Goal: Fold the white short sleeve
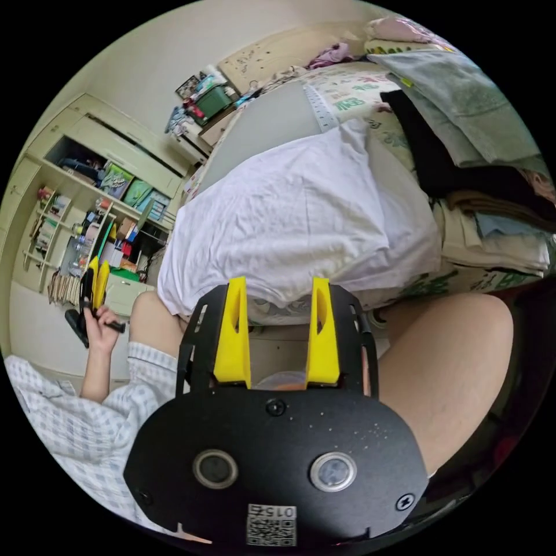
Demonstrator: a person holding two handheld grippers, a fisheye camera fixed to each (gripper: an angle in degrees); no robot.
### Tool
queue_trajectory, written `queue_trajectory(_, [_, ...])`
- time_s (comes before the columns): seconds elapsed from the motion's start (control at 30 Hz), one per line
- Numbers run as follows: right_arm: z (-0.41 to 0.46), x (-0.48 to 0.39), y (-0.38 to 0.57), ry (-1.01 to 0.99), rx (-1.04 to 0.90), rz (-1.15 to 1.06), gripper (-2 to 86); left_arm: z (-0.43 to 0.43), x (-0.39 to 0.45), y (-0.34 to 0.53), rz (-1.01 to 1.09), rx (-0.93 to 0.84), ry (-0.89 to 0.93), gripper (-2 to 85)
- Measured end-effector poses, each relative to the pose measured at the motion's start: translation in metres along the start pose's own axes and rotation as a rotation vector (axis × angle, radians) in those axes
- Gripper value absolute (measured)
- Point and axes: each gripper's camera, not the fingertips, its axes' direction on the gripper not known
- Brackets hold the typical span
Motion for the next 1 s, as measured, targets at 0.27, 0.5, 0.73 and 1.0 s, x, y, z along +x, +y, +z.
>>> queue_trajectory(0.27, [0.006, 0.027, -0.005, -0.056, -0.067, 0.163, 15.0, 0.089, 0.035, 0.039, -0.095, -0.39, -0.15, 9.9])
queue_trajectory(0.5, [-0.007, 0.048, -0.009, -0.119, -0.073, 0.184, 6.0, 0.144, 0.049, 0.013, -0.19, -0.583, -0.133, 5.2])
queue_trajectory(0.73, [-0.021, 0.064, -0.011, -0.109, -0.049, 0.227, 0.5, 0.167, 0.088, -0.034, -0.172, -0.616, -0.237, -0.7])
queue_trajectory(1.0, [-0.05, 0.076, -0.01, -0.057, -0.067, 0.274, 1.4, 0.179, 0.153, -0.114, -0.087, -0.576, -0.31, -0.5])
